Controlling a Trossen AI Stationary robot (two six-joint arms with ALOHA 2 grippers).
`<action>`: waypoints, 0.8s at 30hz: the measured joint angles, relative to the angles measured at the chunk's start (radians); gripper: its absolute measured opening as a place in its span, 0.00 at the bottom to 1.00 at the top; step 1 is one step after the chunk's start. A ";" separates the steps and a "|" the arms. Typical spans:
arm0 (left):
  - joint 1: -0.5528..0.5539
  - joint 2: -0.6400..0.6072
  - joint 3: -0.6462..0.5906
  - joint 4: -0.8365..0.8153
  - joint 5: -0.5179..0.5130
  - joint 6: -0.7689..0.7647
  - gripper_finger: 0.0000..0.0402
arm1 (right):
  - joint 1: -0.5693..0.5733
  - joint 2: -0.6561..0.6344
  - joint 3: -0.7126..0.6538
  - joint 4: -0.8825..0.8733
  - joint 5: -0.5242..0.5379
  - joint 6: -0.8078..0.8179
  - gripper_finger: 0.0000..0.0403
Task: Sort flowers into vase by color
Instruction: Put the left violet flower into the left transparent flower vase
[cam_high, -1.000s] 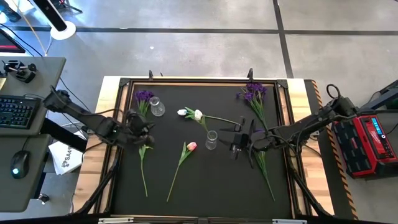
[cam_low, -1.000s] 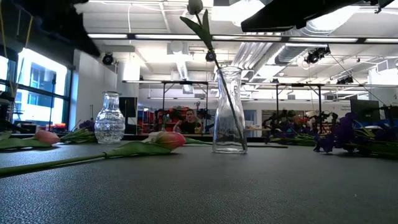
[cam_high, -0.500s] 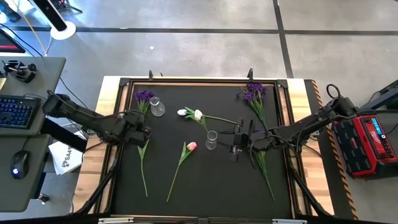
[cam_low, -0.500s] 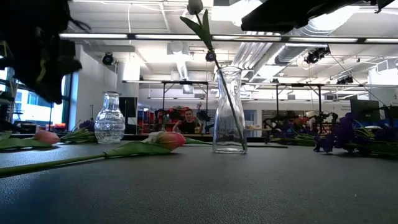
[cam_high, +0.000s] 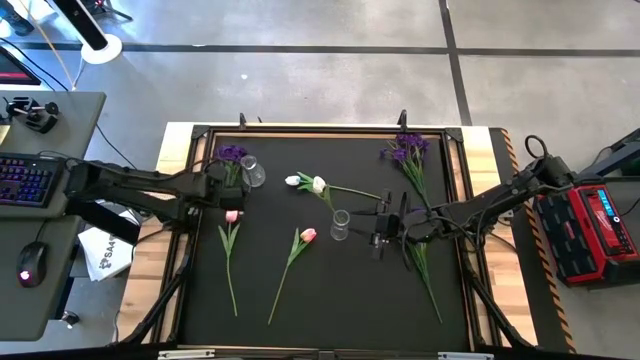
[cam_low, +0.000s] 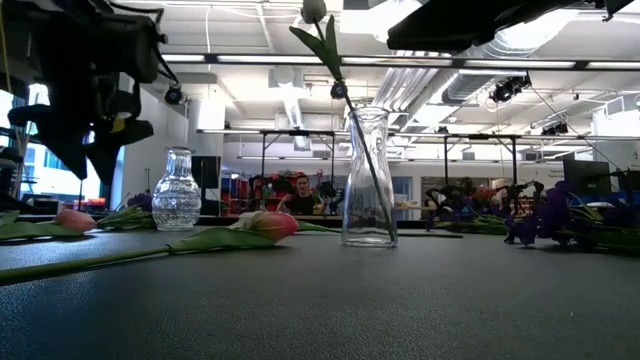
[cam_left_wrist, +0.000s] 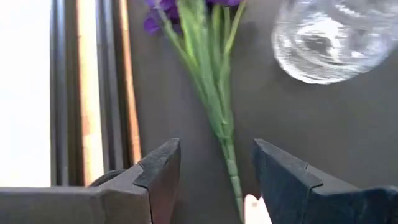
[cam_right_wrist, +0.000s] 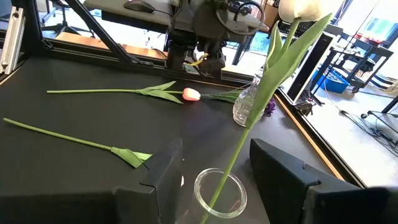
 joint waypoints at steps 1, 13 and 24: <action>0.014 0.005 0.000 0.013 0.010 0.015 0.46 | 0.000 0.000 0.000 -0.001 0.000 0.000 0.43; 0.129 0.106 0.000 0.102 0.073 0.139 0.46 | 0.000 0.000 0.000 -0.002 -0.006 0.000 0.43; 0.179 0.190 0.000 0.133 0.103 0.214 0.46 | 0.000 0.000 0.000 -0.003 -0.007 0.005 0.43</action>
